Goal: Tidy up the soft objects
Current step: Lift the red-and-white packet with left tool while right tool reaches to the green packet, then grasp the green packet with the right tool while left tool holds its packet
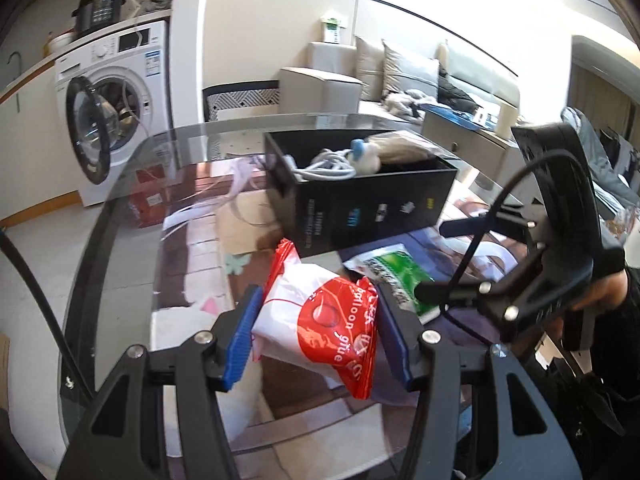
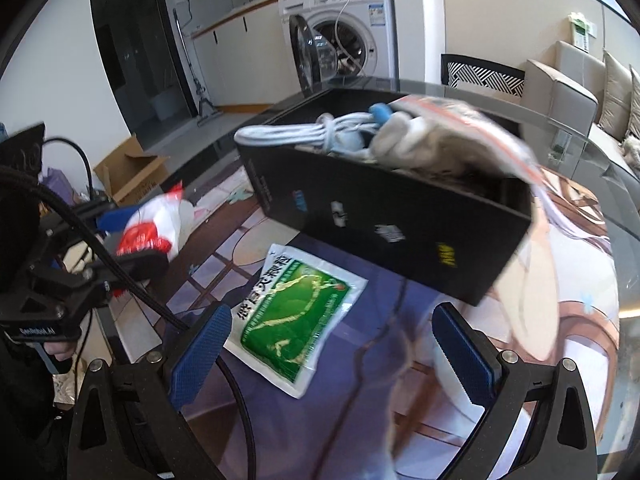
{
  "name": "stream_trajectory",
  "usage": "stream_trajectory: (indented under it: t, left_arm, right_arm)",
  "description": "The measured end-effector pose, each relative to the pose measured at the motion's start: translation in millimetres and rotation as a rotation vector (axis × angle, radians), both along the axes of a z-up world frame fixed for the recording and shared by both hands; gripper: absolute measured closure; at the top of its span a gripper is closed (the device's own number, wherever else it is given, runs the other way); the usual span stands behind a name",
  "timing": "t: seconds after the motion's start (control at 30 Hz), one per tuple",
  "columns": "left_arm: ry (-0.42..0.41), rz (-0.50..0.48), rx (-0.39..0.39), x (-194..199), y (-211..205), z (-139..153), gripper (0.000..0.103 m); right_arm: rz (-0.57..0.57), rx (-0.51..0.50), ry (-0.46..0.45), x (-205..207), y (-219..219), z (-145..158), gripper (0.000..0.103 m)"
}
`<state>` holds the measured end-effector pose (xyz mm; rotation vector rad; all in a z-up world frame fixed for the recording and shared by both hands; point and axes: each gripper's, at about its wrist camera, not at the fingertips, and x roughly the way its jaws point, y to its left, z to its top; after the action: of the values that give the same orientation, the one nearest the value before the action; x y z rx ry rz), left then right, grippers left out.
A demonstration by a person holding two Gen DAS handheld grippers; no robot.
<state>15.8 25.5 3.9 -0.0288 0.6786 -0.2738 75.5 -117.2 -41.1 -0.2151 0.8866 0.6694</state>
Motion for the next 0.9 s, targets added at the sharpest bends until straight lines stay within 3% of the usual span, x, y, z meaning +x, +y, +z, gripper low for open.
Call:
stream_trajectory:
  t: [0.27,0.43,0.6,0.9]
  left_arm:
    - [-0.004,0.056,-0.018,2.7,13.9,-1.9,0.048]
    - [0.000,0.060,-0.017,4.6,14.5,-4.1,0.048]
    - [0.000,0.048,-0.007,5.3,6.5,-4.7,0.048]
    - [-0.006,0.033,0.004,5.1,-3.2,-3.9,0.048]
  right_arm:
    - [-0.081,-0.080,0.010,6.9,27.5,-14.5,0.001]
    - [-0.119,-0.114,-0.005,7.6,21.5,-17.1,0.004]
    - [-0.123,-0.115,-0.021,9.4,9.5,-12.7,0.029]
    - [-0.094,-0.049,-0.024,4.5,-16.1,-7.9,0.055]
